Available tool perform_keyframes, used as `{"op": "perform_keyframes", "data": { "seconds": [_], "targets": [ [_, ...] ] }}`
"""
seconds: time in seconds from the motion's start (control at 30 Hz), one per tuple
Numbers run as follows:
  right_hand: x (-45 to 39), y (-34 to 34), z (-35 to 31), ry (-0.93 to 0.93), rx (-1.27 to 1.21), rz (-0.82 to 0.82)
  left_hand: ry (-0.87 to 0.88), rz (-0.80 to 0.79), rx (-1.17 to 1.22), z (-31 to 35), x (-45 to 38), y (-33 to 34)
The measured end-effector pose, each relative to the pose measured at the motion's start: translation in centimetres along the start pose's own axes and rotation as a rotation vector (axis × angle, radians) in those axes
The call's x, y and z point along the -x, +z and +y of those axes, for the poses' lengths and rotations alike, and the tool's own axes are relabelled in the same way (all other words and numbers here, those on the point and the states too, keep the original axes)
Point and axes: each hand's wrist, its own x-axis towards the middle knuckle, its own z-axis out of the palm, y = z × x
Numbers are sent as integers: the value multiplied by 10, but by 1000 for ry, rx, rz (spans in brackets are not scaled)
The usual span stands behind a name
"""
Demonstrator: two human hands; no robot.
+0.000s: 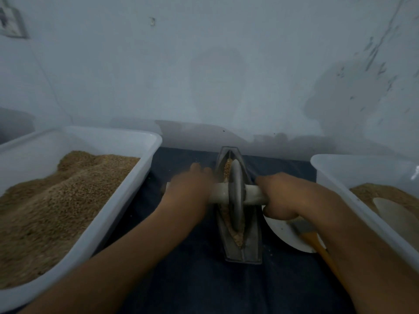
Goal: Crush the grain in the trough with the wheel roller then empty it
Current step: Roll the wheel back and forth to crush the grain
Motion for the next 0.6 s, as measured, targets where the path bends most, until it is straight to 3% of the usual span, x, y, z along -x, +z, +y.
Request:
{"op": "perform_keyframes", "data": {
  "seconds": [0.17,0.6],
  "targets": [
    [-30,11,5,78,-7,99,-55,160,-106,4,-17,10],
    [-92,-16,18,131,95,-88,-72,-56,-136,-5,-106,13]
  ]
}}
